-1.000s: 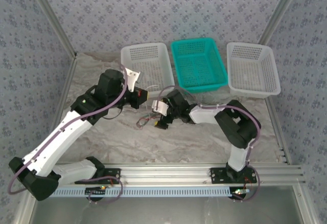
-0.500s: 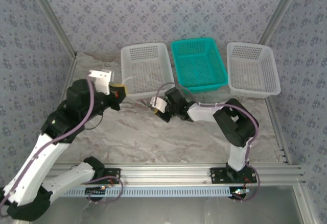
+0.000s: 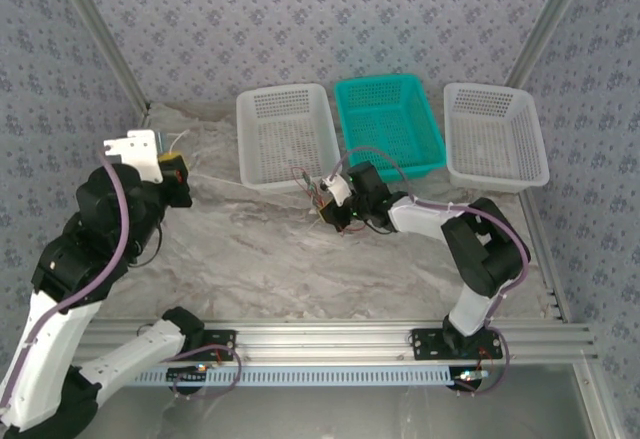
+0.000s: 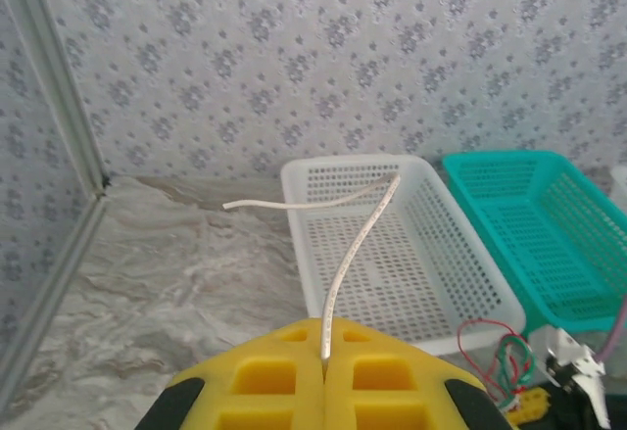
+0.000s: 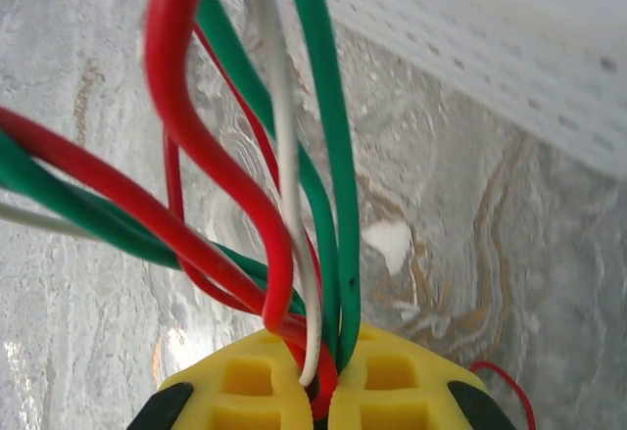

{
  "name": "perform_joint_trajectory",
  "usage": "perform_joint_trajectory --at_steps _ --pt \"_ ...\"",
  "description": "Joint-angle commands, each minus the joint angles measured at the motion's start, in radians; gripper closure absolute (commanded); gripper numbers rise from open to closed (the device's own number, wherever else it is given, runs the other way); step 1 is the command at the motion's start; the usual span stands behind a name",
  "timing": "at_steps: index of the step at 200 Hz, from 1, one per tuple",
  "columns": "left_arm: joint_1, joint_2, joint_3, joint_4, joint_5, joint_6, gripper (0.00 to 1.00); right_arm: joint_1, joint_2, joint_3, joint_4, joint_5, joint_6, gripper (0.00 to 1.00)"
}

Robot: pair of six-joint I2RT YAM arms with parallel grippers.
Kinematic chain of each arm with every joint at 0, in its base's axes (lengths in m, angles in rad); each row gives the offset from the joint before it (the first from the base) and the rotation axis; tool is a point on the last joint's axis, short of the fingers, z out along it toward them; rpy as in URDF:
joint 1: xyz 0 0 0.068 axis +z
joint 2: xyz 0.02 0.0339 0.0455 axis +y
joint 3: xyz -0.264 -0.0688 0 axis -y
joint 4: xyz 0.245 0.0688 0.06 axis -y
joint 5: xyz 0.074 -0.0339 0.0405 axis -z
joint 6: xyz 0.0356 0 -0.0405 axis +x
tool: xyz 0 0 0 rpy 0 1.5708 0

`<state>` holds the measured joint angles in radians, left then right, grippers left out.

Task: Untangle the cables
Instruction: Untie the cable from multiple cables.

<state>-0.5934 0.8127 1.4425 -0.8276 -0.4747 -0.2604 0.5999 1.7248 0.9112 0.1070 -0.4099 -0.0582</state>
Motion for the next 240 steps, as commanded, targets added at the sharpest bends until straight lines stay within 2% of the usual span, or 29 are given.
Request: perform_joint_trajectory --at_steps 1,7,19,50,75,92,123,151,169,194,240 --pt "0.032 0.039 0.127 0.070 -0.115 0.083 1.00 -0.032 0.036 -0.045 -0.176 0.110 0.071 0.95" --pt "0.045 0.068 0.152 0.062 -0.102 0.088 1.00 -0.030 0.028 -0.050 -0.181 0.125 0.070 0.94" --pt "0.103 0.139 0.211 0.026 0.002 0.079 1.00 -0.030 0.016 -0.065 -0.183 0.155 0.073 0.92" --pt "0.388 0.281 0.283 0.021 0.425 -0.024 1.00 -0.057 -0.012 -0.119 -0.163 0.190 0.092 0.88" --pt "0.572 0.347 0.300 0.099 0.659 -0.114 1.00 -0.075 -0.029 -0.159 -0.147 0.195 0.124 0.86" --pt "0.672 0.390 0.337 0.143 0.774 -0.177 1.00 -0.077 -0.037 -0.173 -0.143 0.201 0.146 0.81" --pt "0.757 0.426 0.414 0.190 0.813 -0.223 1.00 -0.079 -0.053 -0.188 -0.139 0.180 0.184 0.76" --pt "0.782 0.437 0.463 0.190 0.821 -0.228 1.00 -0.080 -0.048 -0.201 -0.132 0.169 0.201 0.84" --pt "0.796 0.458 0.502 0.170 0.819 -0.215 1.00 -0.081 -0.046 -0.210 -0.148 0.217 0.214 0.77" --pt "0.839 0.487 0.625 0.159 0.815 -0.222 1.00 -0.088 -0.057 -0.255 -0.107 0.227 0.263 0.76" --pt "0.843 0.589 0.880 0.173 0.823 -0.299 1.00 -0.092 -0.027 -0.254 -0.094 0.219 0.297 0.74"
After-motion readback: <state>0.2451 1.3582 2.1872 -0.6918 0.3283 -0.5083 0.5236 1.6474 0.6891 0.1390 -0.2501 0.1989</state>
